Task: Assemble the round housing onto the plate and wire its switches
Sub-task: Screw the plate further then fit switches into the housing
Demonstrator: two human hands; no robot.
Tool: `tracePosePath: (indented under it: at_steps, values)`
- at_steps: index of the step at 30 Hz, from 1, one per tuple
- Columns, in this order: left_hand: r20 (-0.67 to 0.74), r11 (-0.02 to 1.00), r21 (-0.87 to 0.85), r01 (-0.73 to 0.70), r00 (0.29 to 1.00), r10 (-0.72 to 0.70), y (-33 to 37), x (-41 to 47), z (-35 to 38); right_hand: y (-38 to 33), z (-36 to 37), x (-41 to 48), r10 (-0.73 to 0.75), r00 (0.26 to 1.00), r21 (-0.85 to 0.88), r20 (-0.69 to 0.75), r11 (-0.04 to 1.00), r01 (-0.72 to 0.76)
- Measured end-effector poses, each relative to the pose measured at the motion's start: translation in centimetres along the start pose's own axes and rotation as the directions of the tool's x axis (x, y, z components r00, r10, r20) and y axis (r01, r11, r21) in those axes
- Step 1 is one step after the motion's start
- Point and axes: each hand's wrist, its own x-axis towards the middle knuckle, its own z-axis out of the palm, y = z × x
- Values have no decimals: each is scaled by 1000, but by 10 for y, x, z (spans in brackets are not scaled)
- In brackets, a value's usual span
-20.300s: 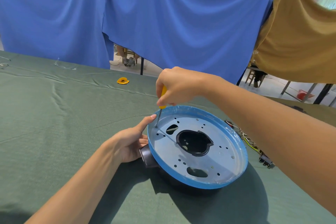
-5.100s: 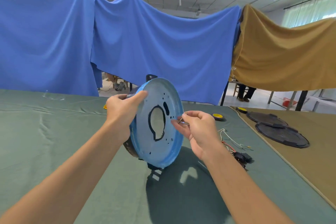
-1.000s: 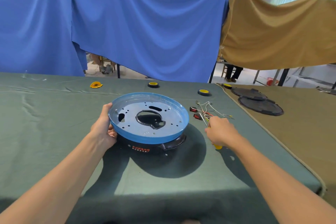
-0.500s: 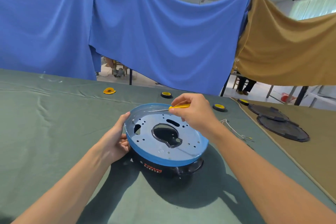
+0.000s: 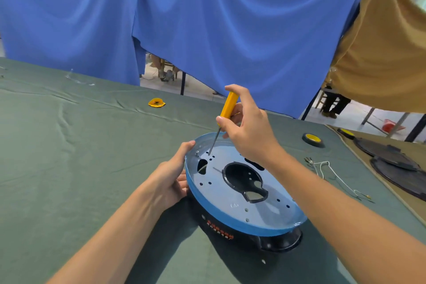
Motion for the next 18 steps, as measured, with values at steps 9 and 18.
tracePosePath:
  at_steps: [9,18]
  values:
    - [5,1000,0,0,1000,0,0,-2,0,2,23,9,-91,996,-23,6,996,91]
    - [11,1000,7,-11,1000,11,0,-4,1,-2,23,12,-115,993,-31,24,993,116]
